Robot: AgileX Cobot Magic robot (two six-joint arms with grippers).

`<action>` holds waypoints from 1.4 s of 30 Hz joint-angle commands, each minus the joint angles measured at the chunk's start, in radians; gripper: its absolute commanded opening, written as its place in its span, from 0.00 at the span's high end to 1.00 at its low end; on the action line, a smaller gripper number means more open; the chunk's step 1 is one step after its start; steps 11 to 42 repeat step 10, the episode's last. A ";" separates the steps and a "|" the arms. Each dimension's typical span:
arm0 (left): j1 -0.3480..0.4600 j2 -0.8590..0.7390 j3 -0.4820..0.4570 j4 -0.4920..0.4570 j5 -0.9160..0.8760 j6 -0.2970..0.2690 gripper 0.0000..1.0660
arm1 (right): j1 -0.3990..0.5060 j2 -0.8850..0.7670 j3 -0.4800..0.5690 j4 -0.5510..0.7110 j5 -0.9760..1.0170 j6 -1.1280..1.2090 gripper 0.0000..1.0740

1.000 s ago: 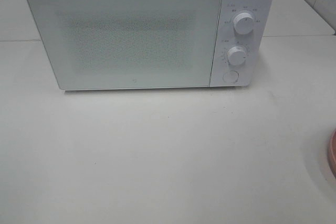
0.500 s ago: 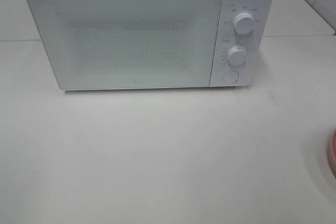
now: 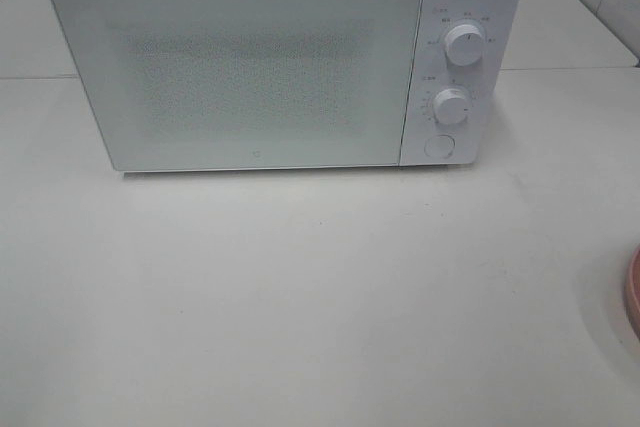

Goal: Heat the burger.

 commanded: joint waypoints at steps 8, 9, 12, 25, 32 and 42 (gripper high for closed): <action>0.011 -0.021 0.000 -0.004 -0.017 -0.004 0.06 | -0.004 -0.027 0.000 -0.002 -0.009 -0.001 0.32; 0.011 -0.021 0.000 -0.004 -0.017 -0.004 0.06 | -0.004 -0.027 0.000 -0.002 -0.009 -0.001 0.32; 0.011 -0.021 0.000 -0.004 -0.017 -0.004 0.06 | -0.004 -0.027 0.000 -0.002 -0.009 -0.001 0.32; 0.011 -0.021 0.000 -0.004 -0.017 -0.004 0.06 | -0.004 -0.027 0.000 -0.002 -0.009 -0.001 0.32; 0.011 -0.021 0.000 -0.004 -0.017 -0.004 0.06 | -0.004 -0.027 0.000 -0.002 -0.009 -0.001 0.32; 0.011 -0.021 0.000 -0.004 -0.017 -0.004 0.06 | -0.004 -0.027 0.000 -0.002 -0.009 -0.001 0.32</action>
